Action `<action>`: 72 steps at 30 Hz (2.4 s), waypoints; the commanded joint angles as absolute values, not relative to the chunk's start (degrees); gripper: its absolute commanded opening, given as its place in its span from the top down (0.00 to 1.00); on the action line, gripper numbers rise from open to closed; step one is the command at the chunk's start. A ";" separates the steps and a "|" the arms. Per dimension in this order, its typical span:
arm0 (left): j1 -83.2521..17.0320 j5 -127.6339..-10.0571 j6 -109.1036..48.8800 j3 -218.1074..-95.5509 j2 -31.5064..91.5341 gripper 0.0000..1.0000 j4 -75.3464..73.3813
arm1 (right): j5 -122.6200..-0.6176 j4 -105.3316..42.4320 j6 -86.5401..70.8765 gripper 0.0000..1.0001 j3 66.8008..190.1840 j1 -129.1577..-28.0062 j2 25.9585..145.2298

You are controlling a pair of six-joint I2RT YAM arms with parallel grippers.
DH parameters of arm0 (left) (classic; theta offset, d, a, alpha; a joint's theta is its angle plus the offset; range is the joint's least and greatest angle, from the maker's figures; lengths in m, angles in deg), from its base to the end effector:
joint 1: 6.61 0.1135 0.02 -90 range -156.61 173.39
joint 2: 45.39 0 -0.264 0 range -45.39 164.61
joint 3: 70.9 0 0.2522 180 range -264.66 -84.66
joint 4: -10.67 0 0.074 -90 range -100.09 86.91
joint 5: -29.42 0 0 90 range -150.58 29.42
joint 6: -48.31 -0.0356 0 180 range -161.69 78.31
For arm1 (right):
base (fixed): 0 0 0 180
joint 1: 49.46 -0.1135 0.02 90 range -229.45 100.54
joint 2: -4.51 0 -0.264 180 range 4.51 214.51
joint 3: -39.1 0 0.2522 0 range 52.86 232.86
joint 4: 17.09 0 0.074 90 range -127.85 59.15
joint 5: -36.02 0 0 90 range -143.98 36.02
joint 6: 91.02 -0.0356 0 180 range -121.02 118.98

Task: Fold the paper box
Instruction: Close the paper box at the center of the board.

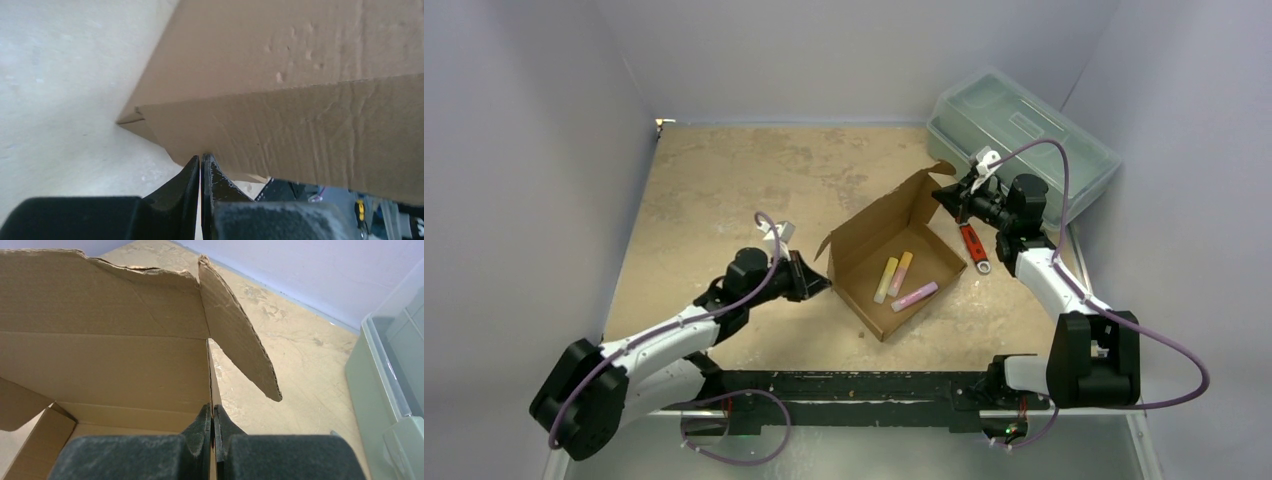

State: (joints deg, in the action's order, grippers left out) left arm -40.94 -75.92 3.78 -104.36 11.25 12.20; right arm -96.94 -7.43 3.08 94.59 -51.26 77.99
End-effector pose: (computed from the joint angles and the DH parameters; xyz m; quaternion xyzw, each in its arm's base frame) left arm 0.1659 -0.1247 0.1948 -0.0050 0.8233 -0.4418 0.3562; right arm 0.2829 0.0332 0.2742 -0.2754 0.6908 0.2648 0.6139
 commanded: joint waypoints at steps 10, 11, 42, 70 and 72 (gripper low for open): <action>-44.93 -77.03 12.73 -106.63 26.97 0.96 37.89 | -100.89 -8.75 6.39 1.00 96.43 -51.30 77.62; -44.93 -77.21 13.70 -106.56 28.14 0.95 40.29 | -101.19 -8.91 6.57 1.00 96.45 -51.30 77.56; -44.88 -72.03 8.37 -100.94 1.22 0.79 12.78 | -102.52 -14.69 14.43 1.00 97.33 -51.12 76.51; -46.45 -75.81 -30.63 -154.06 19.61 0.26 -16.48 | -103.81 -15.05 14.31 1.00 97.51 -50.95 76.23; -48.38 -73.56 -33.14 -157.72 22.70 0.26 -18.91 | -103.73 -15.03 14.33 1.00 97.51 -50.95 76.31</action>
